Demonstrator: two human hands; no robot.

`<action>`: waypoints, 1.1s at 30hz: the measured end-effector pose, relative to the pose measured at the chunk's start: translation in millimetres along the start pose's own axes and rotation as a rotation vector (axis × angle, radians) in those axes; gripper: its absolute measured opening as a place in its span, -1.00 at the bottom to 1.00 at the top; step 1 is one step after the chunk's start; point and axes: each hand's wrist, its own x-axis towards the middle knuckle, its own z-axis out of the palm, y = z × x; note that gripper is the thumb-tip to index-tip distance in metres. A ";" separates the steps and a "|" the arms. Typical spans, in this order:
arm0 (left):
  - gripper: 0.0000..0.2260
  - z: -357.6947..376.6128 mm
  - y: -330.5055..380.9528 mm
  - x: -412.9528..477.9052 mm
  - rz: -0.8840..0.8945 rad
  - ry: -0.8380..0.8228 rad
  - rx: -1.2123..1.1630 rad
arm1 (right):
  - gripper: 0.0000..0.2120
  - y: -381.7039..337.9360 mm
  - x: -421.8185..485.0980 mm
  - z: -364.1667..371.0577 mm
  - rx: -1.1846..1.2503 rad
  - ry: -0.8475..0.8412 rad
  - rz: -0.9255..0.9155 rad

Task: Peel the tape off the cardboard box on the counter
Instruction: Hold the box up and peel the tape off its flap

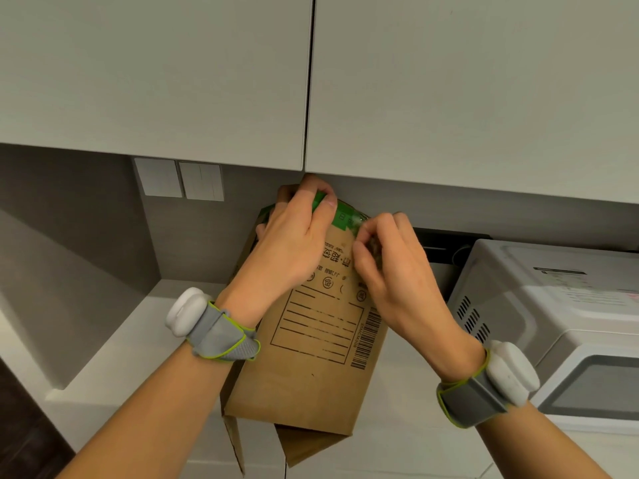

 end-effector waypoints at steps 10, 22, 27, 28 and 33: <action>-0.84 -1.1 -2.3 0.2 0.002 -0.004 -0.001 | -0.84 -5.6 0.3 5.2 -0.063 0.038 -0.004; -0.83 -8.4 -3.0 1.4 -0.003 0.007 -0.044 | -0.81 -8.9 0.7 2.7 0.001 -0.013 -0.014; -0.81 -10.4 -2.9 1.6 0.006 0.006 -0.044 | -0.86 -7.9 2.2 3.7 0.008 -0.015 -0.018; -0.81 -10.4 -3.0 1.6 0.008 0.004 -0.045 | -0.86 -7.8 2.4 4.3 0.001 -0.012 -0.021; -0.76 -10.8 -2.9 1.6 0.013 0.002 -0.037 | -0.87 -7.2 4.0 6.7 -0.036 0.011 -0.046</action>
